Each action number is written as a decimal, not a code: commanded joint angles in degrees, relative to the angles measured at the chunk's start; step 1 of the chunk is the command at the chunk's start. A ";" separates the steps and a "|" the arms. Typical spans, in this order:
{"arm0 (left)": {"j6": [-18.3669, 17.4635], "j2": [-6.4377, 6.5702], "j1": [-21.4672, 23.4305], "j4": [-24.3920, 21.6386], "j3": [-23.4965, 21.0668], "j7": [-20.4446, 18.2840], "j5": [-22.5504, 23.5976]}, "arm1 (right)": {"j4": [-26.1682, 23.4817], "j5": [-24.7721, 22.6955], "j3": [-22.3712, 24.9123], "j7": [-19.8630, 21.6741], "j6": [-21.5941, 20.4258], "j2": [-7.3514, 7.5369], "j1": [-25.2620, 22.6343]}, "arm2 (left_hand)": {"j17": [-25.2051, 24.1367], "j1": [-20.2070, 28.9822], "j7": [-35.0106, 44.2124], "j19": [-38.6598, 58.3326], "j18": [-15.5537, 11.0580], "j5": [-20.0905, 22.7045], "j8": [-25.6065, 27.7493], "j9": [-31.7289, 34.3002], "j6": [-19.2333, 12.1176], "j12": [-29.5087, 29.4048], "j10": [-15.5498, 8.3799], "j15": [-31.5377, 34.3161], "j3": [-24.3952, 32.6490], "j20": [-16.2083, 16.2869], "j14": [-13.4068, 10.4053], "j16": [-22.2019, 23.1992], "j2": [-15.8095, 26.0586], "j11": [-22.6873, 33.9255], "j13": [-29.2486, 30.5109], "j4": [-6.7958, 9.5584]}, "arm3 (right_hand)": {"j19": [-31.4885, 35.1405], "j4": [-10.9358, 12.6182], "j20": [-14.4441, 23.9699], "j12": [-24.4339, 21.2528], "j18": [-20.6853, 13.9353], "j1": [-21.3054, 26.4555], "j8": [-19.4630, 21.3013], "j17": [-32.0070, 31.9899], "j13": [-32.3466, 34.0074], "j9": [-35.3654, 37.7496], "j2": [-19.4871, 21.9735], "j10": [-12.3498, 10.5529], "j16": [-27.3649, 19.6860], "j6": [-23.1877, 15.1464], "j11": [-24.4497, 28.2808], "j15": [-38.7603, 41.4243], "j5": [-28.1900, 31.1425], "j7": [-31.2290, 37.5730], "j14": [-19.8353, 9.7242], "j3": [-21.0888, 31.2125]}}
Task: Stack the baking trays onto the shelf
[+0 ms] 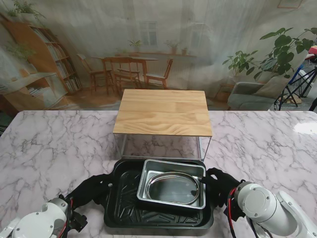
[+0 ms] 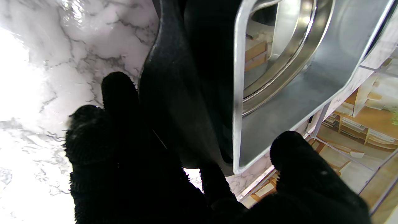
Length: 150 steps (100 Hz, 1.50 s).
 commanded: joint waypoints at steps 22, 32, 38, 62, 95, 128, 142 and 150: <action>-3.48 -1.15 -0.75 -0.29 2.83 -0.49 -1.35 | -1.67 5.06 -0.32 -1.47 -2.35 -1.98 -1.30 | 4.29 3.98 4.64 -2.28 -11.62 1.55 0.48 6.95 3.18 4.58 -22.67 0.72 10.72 -1.96 -6.73 -0.94 -3.81 6.36 3.73 -0.17 | 2.84 -1.07 -1.21 0.81 -1.44 4.02 2.41 3.56 3.64 0.93 -3.63 -12.83 0.19 -9.75 5.75 4.76 9.25 13.43 -0.26 6.22; -3.92 -1.25 -0.90 -0.36 3.19 -0.10 -1.87 | -1.83 6.63 -0.02 -2.26 -2.42 -2.27 -1.55 | 5.26 3.95 5.76 -2.16 -12.42 1.32 -0.19 7.53 3.38 6.12 -23.40 1.15 14.04 -2.39 -8.44 -0.82 -4.23 6.40 4.76 -1.46 | 3.05 -1.31 -1.42 0.49 -1.58 4.45 2.03 4.16 4.12 0.93 -4.19 -13.00 0.15 -9.54 5.60 4.93 9.55 13.79 -0.48 7.12; -3.98 -1.32 -0.96 -0.51 3.38 -0.06 -2.82 | -1.95 7.74 0.19 -2.66 -2.34 -2.44 -1.70 | 5.92 3.98 6.23 -1.95 -12.76 1.27 -0.52 7.83 3.37 6.56 -23.78 1.36 15.54 -2.54 -8.79 -0.75 -4.79 6.48 5.28 -1.82 | 3.10 -1.39 -1.56 0.27 -1.57 4.75 1.82 4.40 4.33 0.75 -4.42 -12.94 0.12 -9.43 5.42 4.99 9.67 13.98 -0.55 7.68; -3.42 -1.18 -1.40 -0.71 4.08 -0.95 -3.92 | -2.37 9.67 0.92 -3.51 -2.49 -2.80 -2.33 | 6.36 3.98 7.28 -1.93 -12.79 0.94 -1.40 8.08 3.33 6.89 -23.98 1.36 16.37 -3.09 -8.85 -0.70 -5.11 6.40 5.60 -2.69 | 3.06 -1.72 -1.55 -1.21 -2.60 1.53 0.43 0.83 1.06 -1.24 -4.73 -13.19 0.39 -9.47 3.70 5.05 10.23 14.32 -0.99 8.32; -2.40 -1.10 -1.85 0.20 4.78 -0.97 -2.74 | -1.62 9.23 -0.11 -3.61 0.35 -2.73 -1.26 | 6.67 3.98 7.52 -1.47 -13.06 1.12 -1.95 8.63 2.73 7.09 -24.72 1.62 16.96 -3.15 -8.89 -0.46 -5.31 6.61 5.86 -2.61 | -3.23 -1.45 -2.00 -3.15 -1.92 -0.02 0.00 -6.85 -6.96 -5.02 -4.39 -14.11 -1.90 -10.45 1.06 -1.04 10.26 13.98 -0.67 8.09; -1.39 -0.95 -1.94 0.34 5.01 -1.81 -3.07 | -1.34 11.22 -0.30 -2.92 1.61 -2.67 -0.67 | 5.94 3.98 7.71 -1.41 -12.86 1.14 -2.38 8.82 2.24 7.45 -25.16 1.67 16.73 -3.23 -8.70 -0.08 -5.14 6.25 5.23 -2.73 | -8.42 -1.40 -3.26 -3.23 -3.34 1.69 1.82 -12.07 -12.57 -9.58 -3.95 -14.16 -3.72 -9.75 1.26 -5.66 11.48 15.25 -1.54 8.14; -1.63 -0.87 -1.82 0.25 4.91 -2.12 -3.17 | -1.48 13.25 0.04 -2.84 1.78 -2.77 -0.76 | 6.48 3.98 7.93 -0.76 -12.80 1.65 -2.30 9.51 2.23 7.79 -25.14 2.11 16.98 -2.98 -8.49 0.22 -5.32 6.43 5.81 -2.64 | -6.60 -1.47 -2.43 -3.13 -3.79 4.68 2.52 -9.67 -10.08 -9.01 -3.45 -13.72 -2.74 -9.44 2.20 -2.94 11.63 15.22 -1.59 8.65; -2.28 -0.92 -1.70 0.14 4.95 -1.86 -3.18 | -1.45 13.89 0.09 -2.64 1.55 -2.79 -0.74 | 7.49 3.97 8.84 0.01 -13.07 3.06 -1.89 11.57 0.98 8.33 -27.00 2.86 17.65 -2.77 -7.97 0.67 -5.90 7.11 6.68 -2.72 | -4.73 -1.35 -1.84 -2.77 -4.54 7.84 3.01 -6.86 -7.30 -7.69 -3.64 -13.59 -1.84 -9.13 3.37 -0.12 12.34 15.74 -2.51 9.62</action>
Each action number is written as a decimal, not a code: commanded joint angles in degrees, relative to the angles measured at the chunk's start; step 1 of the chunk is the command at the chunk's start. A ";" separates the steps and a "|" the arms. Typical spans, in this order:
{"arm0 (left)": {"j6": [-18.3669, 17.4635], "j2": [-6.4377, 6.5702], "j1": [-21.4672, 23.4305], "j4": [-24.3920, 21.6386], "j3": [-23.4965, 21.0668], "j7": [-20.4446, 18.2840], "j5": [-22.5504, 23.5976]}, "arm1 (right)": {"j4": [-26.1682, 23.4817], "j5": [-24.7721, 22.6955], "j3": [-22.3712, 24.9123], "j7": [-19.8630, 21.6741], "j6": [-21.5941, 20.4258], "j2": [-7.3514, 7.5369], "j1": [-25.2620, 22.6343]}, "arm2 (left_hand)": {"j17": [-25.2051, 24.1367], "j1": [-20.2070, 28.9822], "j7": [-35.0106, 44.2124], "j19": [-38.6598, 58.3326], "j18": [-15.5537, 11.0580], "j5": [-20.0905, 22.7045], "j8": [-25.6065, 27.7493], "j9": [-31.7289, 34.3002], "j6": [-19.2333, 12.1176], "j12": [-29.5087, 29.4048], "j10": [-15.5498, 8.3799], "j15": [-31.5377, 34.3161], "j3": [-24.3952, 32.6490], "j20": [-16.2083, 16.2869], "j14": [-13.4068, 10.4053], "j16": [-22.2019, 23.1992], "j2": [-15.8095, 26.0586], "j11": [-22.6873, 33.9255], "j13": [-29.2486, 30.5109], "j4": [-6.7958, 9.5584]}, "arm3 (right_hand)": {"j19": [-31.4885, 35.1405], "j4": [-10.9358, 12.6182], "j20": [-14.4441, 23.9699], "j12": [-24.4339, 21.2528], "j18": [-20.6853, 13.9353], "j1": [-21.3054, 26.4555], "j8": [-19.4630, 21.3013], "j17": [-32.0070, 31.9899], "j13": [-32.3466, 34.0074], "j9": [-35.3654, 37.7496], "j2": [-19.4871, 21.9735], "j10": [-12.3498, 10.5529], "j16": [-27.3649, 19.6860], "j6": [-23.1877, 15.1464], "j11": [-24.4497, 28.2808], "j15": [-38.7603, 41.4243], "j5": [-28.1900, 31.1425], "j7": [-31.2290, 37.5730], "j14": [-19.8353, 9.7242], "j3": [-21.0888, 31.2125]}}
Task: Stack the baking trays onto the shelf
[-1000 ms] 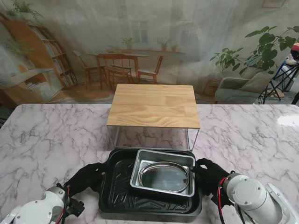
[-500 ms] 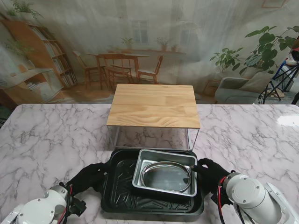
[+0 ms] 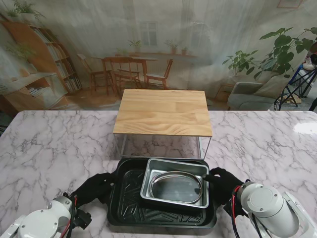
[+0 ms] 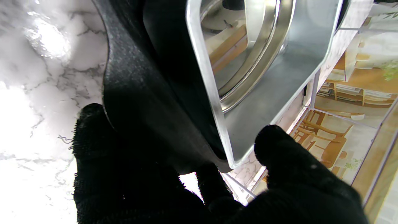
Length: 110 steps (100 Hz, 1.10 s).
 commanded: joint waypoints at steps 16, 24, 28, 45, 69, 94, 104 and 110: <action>-2.73 -0.96 0.66 -2.23 2.57 -3.00 -0.91 | -3.12 5.30 -1.51 0.75 -1.96 -2.26 -0.80 | 4.50 3.34 3.92 1.72 -12.54 3.11 1.38 13.48 -2.75 1.52 -30.07 4.05 3.68 -0.62 -7.12 1.77 -2.16 9.21 3.71 -1.77 | 3.79 -1.50 0.48 0.03 -4.41 7.70 2.61 5.73 6.67 3.95 -2.08 -19.13 1.03 -11.99 4.15 4.00 12.31 15.40 -6.08 3.99; -3.20 -0.92 0.69 -2.47 2.60 -3.23 -1.24 | -3.39 5.72 -1.16 0.42 -2.51 -2.39 -1.19 | 4.55 3.35 4.26 1.76 -12.56 3.04 1.48 13.55 -2.80 1.57 -30.13 4.00 3.84 -0.70 -7.02 1.84 -2.23 9.18 3.75 -1.88 | 3.83 -1.77 0.29 -0.07 -4.65 7.84 1.92 5.98 6.88 4.14 -2.40 -19.12 0.94 -11.87 4.24 4.01 12.46 15.94 -6.37 4.15; -3.41 -0.92 0.71 -2.52 2.63 -3.16 -1.24 | -3.51 6.00 -0.96 0.24 -2.65 -2.47 -1.41 | 4.55 3.35 4.40 1.77 -12.57 2.96 1.51 13.49 -2.84 1.57 -30.23 3.93 3.87 -0.75 -7.18 1.85 -2.18 9.14 3.75 -1.93 | 3.73 -1.69 0.22 -0.09 -4.69 7.25 1.82 5.66 6.73 4.15 -2.29 -19.23 0.92 -11.96 4.25 3.97 12.44 16.09 -6.40 4.04; -3.57 -0.88 0.67 -2.41 2.62 -3.31 -1.19 | -3.66 5.77 -0.60 -0.07 -2.72 -2.53 -1.82 | 4.50 3.35 4.65 1.66 -12.56 2.84 1.34 13.50 -2.74 1.55 -30.14 3.72 3.89 -1.00 -7.24 1.94 -2.14 9.06 3.74 -2.02 | 3.37 -0.69 0.76 -0.22 -4.46 3.81 2.03 -0.10 2.65 4.19 -1.53 -20.54 1.47 -13.22 3.87 4.17 12.01 16.07 -6.95 3.42; -3.27 -0.82 0.75 -2.19 2.57 -3.50 -0.78 | -3.47 5.15 -0.86 -0.58 -1.08 -2.60 -1.52 | 3.83 3.35 4.54 1.58 -12.27 2.83 1.09 13.42 -2.79 1.48 -30.05 3.42 3.54 -1.10 -7.41 1.95 -1.88 8.89 3.50 -1.98 | -4.15 -0.36 -0.23 -1.12 -1.79 -1.40 2.24 -9.97 -5.07 3.54 -0.92 -21.37 -1.81 -14.40 0.29 -4.60 11.49 13.59 -7.38 0.70; -3.25 -0.79 0.69 -2.19 2.53 -3.58 -0.58 | -3.18 4.75 -0.86 -0.12 -1.47 -2.46 -1.42 | 4.09 3.35 4.58 1.90 -12.30 3.14 1.10 13.66 -2.77 1.55 -30.15 3.48 3.60 -1.01 -7.29 2.05 -1.93 8.92 3.70 -1.87 | -2.03 -0.02 0.46 -3.34 -3.50 2.06 1.91 -4.28 -1.84 2.92 -1.06 -20.23 -1.67 -14.06 -2.35 -4.30 11.57 11.37 -5.74 1.72; -3.25 -0.77 0.46 -2.12 2.75 -3.62 -0.57 | -3.06 5.25 -1.11 -0.25 -1.61 -2.53 -1.18 | 4.46 3.35 5.08 2.11 -12.29 3.73 1.43 13.92 -2.77 1.61 -30.16 3.68 3.79 -0.98 -7.11 2.16 -2.05 9.03 4.04 -1.89 | 1.41 -0.08 0.95 -3.02 -4.82 7.25 2.24 2.82 4.12 4.57 -1.92 -19.15 -0.04 -12.78 0.06 0.83 12.25 12.51 -6.16 4.87; -3.03 -0.77 0.32 -2.22 2.98 -3.72 -0.84 | -2.99 6.03 -1.24 -0.52 -1.83 -2.69 -1.03 | 4.51 3.35 6.03 2.17 -12.29 3.94 2.19 14.03 -2.80 1.65 -30.19 3.72 3.96 -1.01 -6.91 2.20 -2.12 9.09 4.04 -1.94 | 2.57 -1.48 -0.27 -3.02 -5.94 9.56 -0.26 5.79 6.49 5.46 -2.80 -18.67 -0.02 -12.18 1.40 2.23 12.79 14.08 -6.96 6.27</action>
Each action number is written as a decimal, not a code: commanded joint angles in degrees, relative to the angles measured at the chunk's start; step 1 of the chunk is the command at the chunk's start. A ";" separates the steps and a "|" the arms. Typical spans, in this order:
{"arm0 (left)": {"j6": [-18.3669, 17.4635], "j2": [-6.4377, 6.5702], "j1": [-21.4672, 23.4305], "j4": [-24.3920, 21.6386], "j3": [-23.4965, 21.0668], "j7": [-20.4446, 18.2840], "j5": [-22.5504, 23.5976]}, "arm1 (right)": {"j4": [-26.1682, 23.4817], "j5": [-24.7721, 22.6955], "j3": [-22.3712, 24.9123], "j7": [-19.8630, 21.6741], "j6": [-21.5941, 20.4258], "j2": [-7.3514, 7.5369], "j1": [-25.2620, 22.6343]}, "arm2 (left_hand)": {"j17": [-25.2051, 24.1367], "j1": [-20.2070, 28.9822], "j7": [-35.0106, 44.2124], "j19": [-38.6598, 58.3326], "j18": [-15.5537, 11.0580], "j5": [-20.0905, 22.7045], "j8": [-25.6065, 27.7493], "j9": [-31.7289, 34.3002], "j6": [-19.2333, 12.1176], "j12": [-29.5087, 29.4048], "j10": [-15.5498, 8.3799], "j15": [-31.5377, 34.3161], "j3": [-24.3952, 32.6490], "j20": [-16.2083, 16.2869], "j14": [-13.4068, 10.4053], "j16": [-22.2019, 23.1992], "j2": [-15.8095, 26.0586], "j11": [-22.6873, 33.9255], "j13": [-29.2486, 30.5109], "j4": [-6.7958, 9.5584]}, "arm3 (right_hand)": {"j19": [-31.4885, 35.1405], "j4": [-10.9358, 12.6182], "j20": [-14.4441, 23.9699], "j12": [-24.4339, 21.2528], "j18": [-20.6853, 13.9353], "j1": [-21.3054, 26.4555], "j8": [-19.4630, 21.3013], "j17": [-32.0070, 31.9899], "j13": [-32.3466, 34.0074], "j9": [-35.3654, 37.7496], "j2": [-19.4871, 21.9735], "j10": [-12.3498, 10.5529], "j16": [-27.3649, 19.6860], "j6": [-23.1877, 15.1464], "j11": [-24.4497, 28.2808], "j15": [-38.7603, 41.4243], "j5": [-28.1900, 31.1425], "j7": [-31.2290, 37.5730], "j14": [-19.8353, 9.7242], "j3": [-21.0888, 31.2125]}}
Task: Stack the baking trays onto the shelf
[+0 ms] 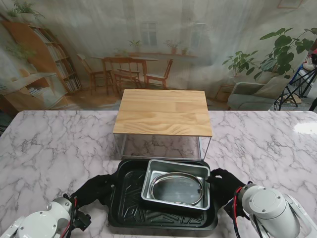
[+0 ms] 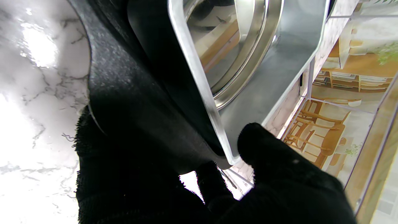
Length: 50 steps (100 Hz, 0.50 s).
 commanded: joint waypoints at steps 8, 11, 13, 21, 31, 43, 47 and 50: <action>-0.98 -1.14 -0.24 -2.60 3.28 -3.23 -1.35 | -2.92 3.93 -2.50 1.72 -1.82 -1.82 0.44 | 2.81 3.35 2.19 1.90 -11.97 1.47 1.49 14.18 -1.84 0.84 -31.04 3.18 2.76 -1.00 -5.89 0.80 -1.44 9.20 2.11 -1.38 | 5.27 -2.08 -1.24 -0.14 -4.45 5.28 -4.80 6.22 10.21 5.54 -2.67 -18.81 0.75 -13.13 5.15 7.67 11.76 16.59 -7.04 2.65; -1.11 -1.11 -0.26 -2.70 3.35 -3.39 -1.56 | -2.96 4.19 -2.52 1.68 -1.90 -1.85 0.45 | 2.95 3.35 2.41 1.90 -11.94 1.46 1.63 14.28 -1.86 0.83 -31.04 3.33 2.84 -1.04 -6.87 0.81 -1.49 9.24 2.46 -1.41 | 5.32 -2.23 -1.35 -0.06 -4.64 5.73 -5.03 6.53 10.52 5.79 -2.99 -18.84 0.74 -13.12 5.37 7.71 11.96 16.99 -7.15 2.85; -1.27 -1.10 -0.26 -2.75 3.40 -3.41 -1.66 | -3.01 4.32 -2.54 1.63 -1.91 -1.87 0.46 | 3.07 3.35 2.52 1.90 -11.96 1.45 1.69 14.33 -1.89 0.83 -31.11 3.35 2.90 -1.07 -7.19 0.79 -1.52 9.26 2.64 -1.42 | 5.33 -2.31 -1.39 -0.01 -4.68 6.01 -5.07 6.67 10.64 5.86 -3.13 -18.77 0.74 -12.98 5.47 7.72 12.09 17.17 -7.19 2.99; -1.75 -1.09 -0.14 -3.21 3.48 -3.48 -2.15 | -3.20 4.48 -2.67 1.54 -1.98 -1.90 0.50 | 3.61 3.35 2.94 1.83 -12.18 1.57 1.85 14.57 -2.04 0.84 -31.23 3.36 3.17 -1.24 -7.30 0.70 -1.71 9.41 3.11 -1.47 | 5.73 -2.90 -1.60 0.41 -5.24 7.28 -5.53 8.00 11.81 6.32 -3.84 -18.75 0.84 -12.47 6.25 8.10 12.59 18.29 -7.82 3.77; -2.25 -1.06 0.30 -4.11 3.40 -3.52 -2.44 | -3.66 5.57 -2.67 1.44 -1.96 -2.01 0.39 | 3.29 3.35 3.26 1.37 -12.31 1.45 1.94 14.27 -2.08 0.69 -31.65 2.93 3.48 -1.53 -7.36 0.52 -1.70 9.33 2.53 -1.52 | 6.14 -3.27 -1.81 0.66 -5.55 7.55 -5.97 9.05 12.67 6.82 -4.56 -18.56 0.93 -12.23 6.73 8.40 13.15 19.10 -8.01 4.89; -2.73 -0.91 0.91 -5.11 2.96 -4.27 -3.11 | -4.52 6.91 -2.38 1.46 -2.33 -2.10 -0.12 | 3.66 3.35 3.59 1.20 -12.60 1.44 1.97 14.43 -2.10 0.52 -31.60 2.84 3.71 -1.75 -7.39 0.41 -1.80 9.44 2.83 -1.61 | 6.14 -3.49 -2.11 0.83 -5.85 7.69 -6.31 9.39 12.94 6.96 -5.06 -18.49 0.90 -11.97 7.00 8.34 13.46 19.65 -8.31 5.83; -2.91 -0.87 1.11 -5.40 2.79 -4.48 -3.24 | -4.83 7.00 -2.30 1.45 -2.67 -2.10 -0.34 | 3.81 3.35 3.65 1.17 -12.64 1.46 1.95 14.47 -2.11 0.48 -31.60 2.84 3.75 -1.82 -7.31 0.38 -1.81 9.47 2.91 -1.63 | 6.28 -3.81 -2.40 0.96 -6.23 7.51 -6.74 9.72 13.19 7.05 -5.34 -18.51 0.88 -11.92 7.17 8.30 13.61 20.06 -8.52 6.66; -3.10 -0.85 1.26 -5.60 2.69 -4.55 -3.28 | -5.08 7.10 -2.22 1.47 -2.91 -2.09 -0.51 | 3.98 3.35 3.70 1.18 -12.59 1.51 1.94 14.55 -2.17 0.44 -31.62 2.87 3.80 -1.85 -7.34 0.38 -1.82 9.50 3.02 -1.64 | 6.31 -3.84 -2.46 1.00 -6.26 7.59 -6.82 9.88 13.36 7.15 -5.48 -18.50 0.90 -11.82 7.23 8.35 13.70 20.16 -8.52 6.87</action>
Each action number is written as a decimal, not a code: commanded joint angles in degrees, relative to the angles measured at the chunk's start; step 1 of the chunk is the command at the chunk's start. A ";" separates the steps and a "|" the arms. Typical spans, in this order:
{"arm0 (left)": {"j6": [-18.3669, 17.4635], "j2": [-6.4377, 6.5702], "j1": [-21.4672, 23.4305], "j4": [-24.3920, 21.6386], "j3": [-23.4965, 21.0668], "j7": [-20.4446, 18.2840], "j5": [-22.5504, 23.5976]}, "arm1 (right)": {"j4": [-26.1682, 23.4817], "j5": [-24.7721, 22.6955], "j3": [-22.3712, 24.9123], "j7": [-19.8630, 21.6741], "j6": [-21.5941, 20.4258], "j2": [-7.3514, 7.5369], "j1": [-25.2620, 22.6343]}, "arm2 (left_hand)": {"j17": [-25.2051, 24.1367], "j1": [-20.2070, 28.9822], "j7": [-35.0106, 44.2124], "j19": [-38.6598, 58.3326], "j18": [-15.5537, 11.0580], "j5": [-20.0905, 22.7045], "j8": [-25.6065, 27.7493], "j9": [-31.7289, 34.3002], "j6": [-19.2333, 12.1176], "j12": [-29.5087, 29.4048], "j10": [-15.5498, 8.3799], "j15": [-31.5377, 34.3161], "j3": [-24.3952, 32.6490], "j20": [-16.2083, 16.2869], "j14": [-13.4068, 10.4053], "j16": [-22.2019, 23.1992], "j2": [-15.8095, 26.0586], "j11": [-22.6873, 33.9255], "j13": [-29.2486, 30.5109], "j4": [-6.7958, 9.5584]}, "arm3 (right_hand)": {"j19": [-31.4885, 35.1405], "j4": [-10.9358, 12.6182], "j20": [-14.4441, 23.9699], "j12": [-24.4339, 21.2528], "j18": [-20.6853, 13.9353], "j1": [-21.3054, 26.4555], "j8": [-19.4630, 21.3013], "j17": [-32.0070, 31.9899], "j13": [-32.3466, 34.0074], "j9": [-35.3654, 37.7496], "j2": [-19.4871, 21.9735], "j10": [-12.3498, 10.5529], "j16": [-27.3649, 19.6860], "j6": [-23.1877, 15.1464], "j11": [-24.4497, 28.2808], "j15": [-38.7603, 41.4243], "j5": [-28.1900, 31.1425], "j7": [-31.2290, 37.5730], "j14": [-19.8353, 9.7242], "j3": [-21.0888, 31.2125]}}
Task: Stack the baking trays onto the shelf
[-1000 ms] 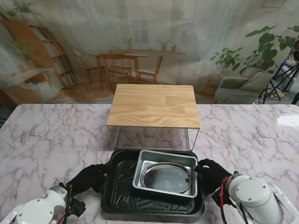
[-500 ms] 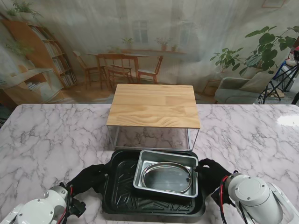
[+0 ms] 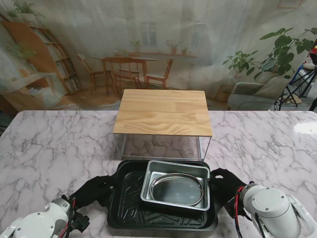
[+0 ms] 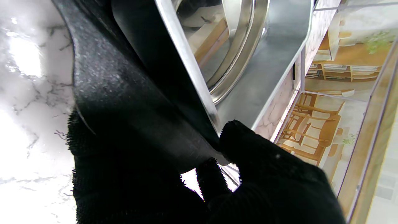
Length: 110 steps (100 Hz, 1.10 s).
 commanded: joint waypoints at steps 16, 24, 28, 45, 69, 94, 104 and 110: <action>-4.02 -1.34 1.22 -6.52 2.60 -4.42 -2.40 | -7.07 3.39 -2.29 3.30 -3.81 -2.14 -1.45 | 4.15 3.32 1.33 1.13 -12.56 1.74 0.35 14.79 -2.05 0.20 -32.19 2.95 2.80 -1.37 -7.29 0.32 -1.20 9.70 3.21 -1.57 | 6.18 -1.73 -0.13 0.78 -8.16 1.58 -0.71 5.75 10.13 4.43 -2.02 -18.04 0.79 -11.53 3.74 5.70 12.74 13.53 -10.29 3.13; -4.86 -1.21 1.62 -7.42 2.19 -4.96 -2.82 | -7.97 3.48 -1.96 3.80 -4.51 -1.99 -2.07 | 4.39 3.32 1.43 1.21 -12.62 1.89 0.31 14.98 -2.02 0.11 -32.15 3.07 2.86 -1.45 -7.24 0.33 -1.26 9.79 3.47 -1.59 | 6.21 -1.81 -0.24 0.77 -8.11 1.41 -0.85 5.74 10.17 4.34 -2.04 -17.96 0.82 -11.30 3.67 5.72 12.78 13.51 -10.25 3.24; -5.21 -1.13 1.83 -7.97 1.95 -5.32 -3.10 | -8.44 3.52 -1.75 4.21 -4.83 -1.88 -2.40 | 4.44 3.32 1.41 1.22 -12.59 1.85 0.25 14.97 -2.05 0.06 -32.12 3.07 2.88 -1.49 -7.26 0.32 -1.24 9.78 3.47 -1.60 | 6.23 -1.83 -0.29 0.76 -8.10 1.34 -0.93 5.74 10.09 4.35 -2.00 -17.93 0.81 -11.18 3.66 5.68 12.78 13.47 -10.22 3.28; -7.12 -0.72 2.97 -10.29 0.80 -7.04 -3.90 | -10.20 3.13 -0.63 6.34 -6.35 -1.28 -3.95 | 5.04 3.32 1.61 1.43 -12.86 2.11 0.21 15.25 -2.13 -0.08 -32.26 3.24 2.97 -1.66 -7.33 0.33 -1.32 9.89 3.88 -1.60 | 6.14 -1.69 -0.53 0.79 -7.70 1.35 -1.15 5.48 9.89 4.43 -1.94 -17.82 0.83 -10.82 3.64 5.61 12.87 13.29 -9.90 3.47; -8.96 -0.42 5.12 -12.79 -1.13 -8.55 -5.02 | -12.75 2.95 0.83 7.82 -8.64 -0.88 -6.39 | 5.20 3.32 1.66 1.56 -12.54 2.34 0.08 15.49 -2.05 -0.24 -32.24 3.31 3.12 -1.88 -7.19 0.34 -1.40 9.92 4.12 -1.56 | 6.37 -1.55 -0.68 1.18 -7.48 1.33 -1.27 5.64 10.20 4.79 -1.96 -17.48 0.96 -10.19 4.00 5.77 13.22 12.89 -9.79 3.73; -11.42 0.03 6.62 -14.59 -2.73 -10.45 -5.72 | -15.30 2.87 2.14 9.09 -12.16 -0.57 -9.12 | 5.36 3.32 1.75 1.61 -12.66 2.69 0.10 15.80 -2.26 -0.35 -32.44 3.26 3.21 -2.06 -7.26 0.30 -1.43 9.95 4.32 -1.52 | 6.48 -1.58 -0.86 1.55 -7.30 1.41 -1.13 5.82 10.40 5.10 -2.08 -17.41 0.97 -9.94 4.18 5.70 13.68 12.62 -9.88 3.95; -12.35 0.11 6.91 -14.97 -2.98 -10.61 -5.70 | -16.06 2.72 2.47 8.94 -13.84 -0.59 -10.13 | 5.68 3.32 2.14 1.72 -12.60 3.32 0.27 16.35 -2.79 -0.29 -32.99 3.32 3.36 -2.15 -7.47 0.32 -1.56 10.17 4.69 -1.49 | 6.32 -1.64 -0.99 1.72 -7.19 1.77 -0.84 5.72 10.40 5.67 -2.71 -17.48 0.92 -9.85 4.37 5.51 14.52 12.96 -9.95 4.45; -13.00 0.18 6.85 -15.01 -3.01 -10.72 -5.52 | -16.42 2.41 2.67 9.05 -14.88 -0.55 -10.65 | 6.01 3.32 2.59 1.80 -12.87 3.94 0.48 16.79 -3.22 -0.26 -33.40 3.39 3.52 -2.23 -7.64 0.35 -1.71 10.33 5.07 -1.43 | 6.29 -1.71 -1.05 1.82 -7.36 2.00 -0.55 5.67 10.30 5.82 -3.06 -17.52 0.89 -9.78 4.43 5.36 14.78 13.32 -10.04 4.83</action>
